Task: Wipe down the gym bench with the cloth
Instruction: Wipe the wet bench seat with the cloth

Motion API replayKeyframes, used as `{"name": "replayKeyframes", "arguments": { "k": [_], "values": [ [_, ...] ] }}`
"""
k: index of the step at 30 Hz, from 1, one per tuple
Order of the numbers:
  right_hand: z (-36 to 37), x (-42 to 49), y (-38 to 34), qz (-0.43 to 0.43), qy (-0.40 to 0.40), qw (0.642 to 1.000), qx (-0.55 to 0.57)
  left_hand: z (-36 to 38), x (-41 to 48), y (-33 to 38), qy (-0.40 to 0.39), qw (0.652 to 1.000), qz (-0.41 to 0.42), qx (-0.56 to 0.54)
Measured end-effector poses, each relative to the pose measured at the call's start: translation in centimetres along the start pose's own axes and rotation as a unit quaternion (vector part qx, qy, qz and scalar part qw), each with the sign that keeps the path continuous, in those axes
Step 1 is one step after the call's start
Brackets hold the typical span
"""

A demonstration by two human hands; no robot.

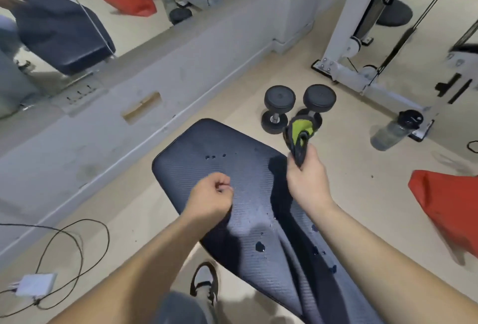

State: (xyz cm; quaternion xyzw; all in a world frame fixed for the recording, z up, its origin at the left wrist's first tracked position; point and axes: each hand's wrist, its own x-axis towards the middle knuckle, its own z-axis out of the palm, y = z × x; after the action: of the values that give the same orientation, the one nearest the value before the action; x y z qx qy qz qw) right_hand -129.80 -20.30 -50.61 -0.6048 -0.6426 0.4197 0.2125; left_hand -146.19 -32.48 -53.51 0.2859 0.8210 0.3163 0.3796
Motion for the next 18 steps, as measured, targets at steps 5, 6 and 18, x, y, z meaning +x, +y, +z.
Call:
{"name": "replayKeyframes", "arguments": {
  "k": [5, 6, 18],
  "values": [
    [8.4, 1.8, 7.5, -0.038, -0.104, 0.982, -0.153, 1.5, 5.9, -6.7, 0.121, 0.984, 0.050, 0.117],
    [9.2, 1.9, 8.4, -0.058, -0.095, 0.976, -0.189, 1.5, 6.9, -7.6, 0.138, 0.978, 0.050, 0.149],
    [11.8, 0.3, 10.8, -0.135, -0.090, 0.934, -0.318, -0.5, 8.7, -15.2, 0.145, 0.861, 0.136, 0.468]
  ]
}}
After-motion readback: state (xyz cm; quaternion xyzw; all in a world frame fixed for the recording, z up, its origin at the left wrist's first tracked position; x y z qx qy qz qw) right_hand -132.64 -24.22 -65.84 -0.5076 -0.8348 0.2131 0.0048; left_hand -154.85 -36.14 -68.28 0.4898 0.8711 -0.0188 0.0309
